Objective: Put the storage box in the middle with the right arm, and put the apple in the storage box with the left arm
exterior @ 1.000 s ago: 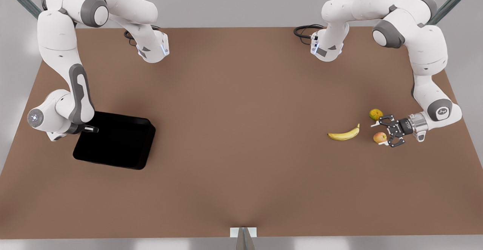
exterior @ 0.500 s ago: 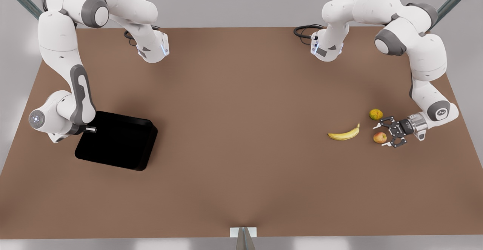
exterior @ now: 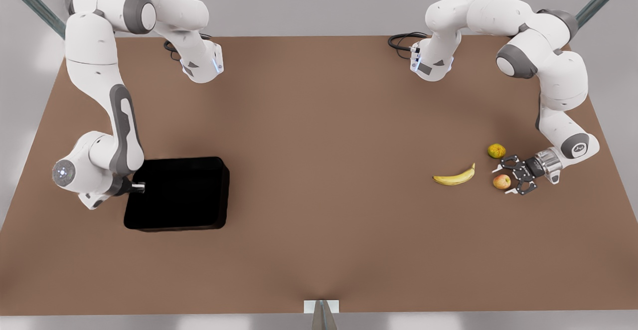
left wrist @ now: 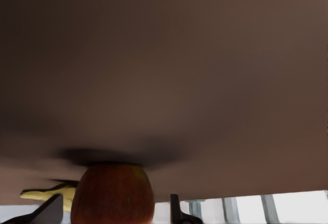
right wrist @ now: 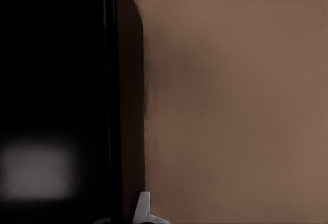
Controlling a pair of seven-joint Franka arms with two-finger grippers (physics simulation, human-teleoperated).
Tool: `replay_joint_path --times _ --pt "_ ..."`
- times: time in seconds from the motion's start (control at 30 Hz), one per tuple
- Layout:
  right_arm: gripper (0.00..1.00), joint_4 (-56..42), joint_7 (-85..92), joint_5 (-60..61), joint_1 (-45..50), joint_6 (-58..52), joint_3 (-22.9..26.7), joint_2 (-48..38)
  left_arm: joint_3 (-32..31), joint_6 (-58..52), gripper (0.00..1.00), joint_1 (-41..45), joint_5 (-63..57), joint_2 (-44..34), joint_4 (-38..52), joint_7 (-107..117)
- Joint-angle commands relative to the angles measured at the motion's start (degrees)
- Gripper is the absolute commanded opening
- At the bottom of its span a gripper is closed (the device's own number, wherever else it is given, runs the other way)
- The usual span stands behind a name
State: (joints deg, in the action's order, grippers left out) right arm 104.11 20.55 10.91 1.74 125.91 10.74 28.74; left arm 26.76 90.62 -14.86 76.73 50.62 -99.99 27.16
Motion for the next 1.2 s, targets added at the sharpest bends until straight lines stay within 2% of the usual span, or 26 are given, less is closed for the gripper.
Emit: replay_joint_path --times 0.0,0.13,0.17,0.27,0.3,0.37,0.43,0.57,0.6,0.63,0.7,0.77,0.87,0.9,0.97,1.0,1.07,1.13,1.17 --pt "0.21 -1.27 -0.07 1.48 2.47 -0.06 -0.02 0.09 -0.04 0.00 1.00 0.00 1.58 0.00 -0.03 0.00" --pt "0.21 -10.58 -0.77 1.92 17.59 -1.28 0.07 4.13 -1.09 -0.44 1.00 -0.26 3.16 0.00 -0.82 0.18" --pt "0.21 -16.72 -0.77 4.55 21.19 -4.53 0.69 7.55 -1.27 -0.18 1.00 -0.17 3.51 0.09 -0.82 0.09" --pt "0.21 -25.97 -2.17 5.35 26.30 -5.42 0.51 14.50 -1.71 0.00 0.97 -0.44 3.95 0.53 -0.82 0.00" --pt "0.21 -28.34 -4.90 5.35 27.35 -5.42 0.07 16.44 -1.80 0.09 0.80 -0.52 3.96 0.53 -0.82 0.00" --pt "0.21 -33.17 -7.71 5.35 27.97 -5.33 -1.25 20.22 -1.80 0.09 0.65 -0.52 4.04 0.80 -0.73 0.09" --pt "0.21 -37.57 -10.09 5.35 28.06 -4.63 -4.05 24.26 -1.80 0.09 0.64 -0.52 4.04 0.80 -0.73 0.09" --pt "0.23 -40.03 -11.85 5.35 28.76 -3.83 -5.55 27.08 -1.80 -0.09 0.49 -0.61 4.04 0.71 -0.56 0.61" --pt "0.50 -39.95 -11.94 5.35 28.76 -3.83 -5.64 27.34 -1.80 -0.35 0.46 -0.52 4.04 0.53 -0.29 1.76" --pt "1.00 -39.95 -12.02 5.44 28.67 -3.57 -5.73 27.78 -1.80 -0.35 0.44 -0.52 4.04 0.36 -0.20 2.64" --pt "1.00 -39.77 -11.85 5.35 28.67 -2.69 -6.61 27.78 -1.80 -0.44 0.38 -0.61 4.04 0.36 -0.20 2.90" --pt "1.00 -39.77 -11.85 5.35 28.76 -2.60 -6.61 27.87 -1.71 -0.70 0.38 -0.52 3.60 -1.40 1.29 7.03" --pt "1.00 -40.12 -11.85 5.35 28.67 -2.60 -6.61 27.78 -2.32 -1.05 0.27 -0.09 0.97 -4.04 4.98 12.31" --pt "1.00 -40.03 -11.93 5.35 28.67 -3.30 -6.61 27.08 -4.42 -0.88 0.23 0.09 -3.50 -5.44 7.17 12.39" --pt "1.00 -39.33 -11.85 5.35 27.36 -6.98 -6.52 21.99 -9.26 0.09 0.23 0.09 -11.06 -8.26 10.16 12.39" --pt "1.00 -37.75 -11.85 5.09 25.08 -15.40 -5.91 14.53 -12.15 0.09 0.23 0.18 -15.36 -8.78 12.62 12.48" --pt "1.00 -36.08 -11.14 2.46 18.40 -39.92 1.83 1.08 -17.44 2.55 0.23 1.32 -23.02 -10.63 14.12 13.97" --pt "1.00 -34.15 -11.32 -8.27 14.35 -52.42 1.92 -8.86 -22.62 6.23 0.23 2.99 -25.92 -12.30 15.35 21.61" --pt "1.00 -31.96 -11.32 -11.69 13.29 -53.93 1.92 -13.51 -25.69 8.60 0.23 4.04 -28.46 -13.09 15.35 24.68"
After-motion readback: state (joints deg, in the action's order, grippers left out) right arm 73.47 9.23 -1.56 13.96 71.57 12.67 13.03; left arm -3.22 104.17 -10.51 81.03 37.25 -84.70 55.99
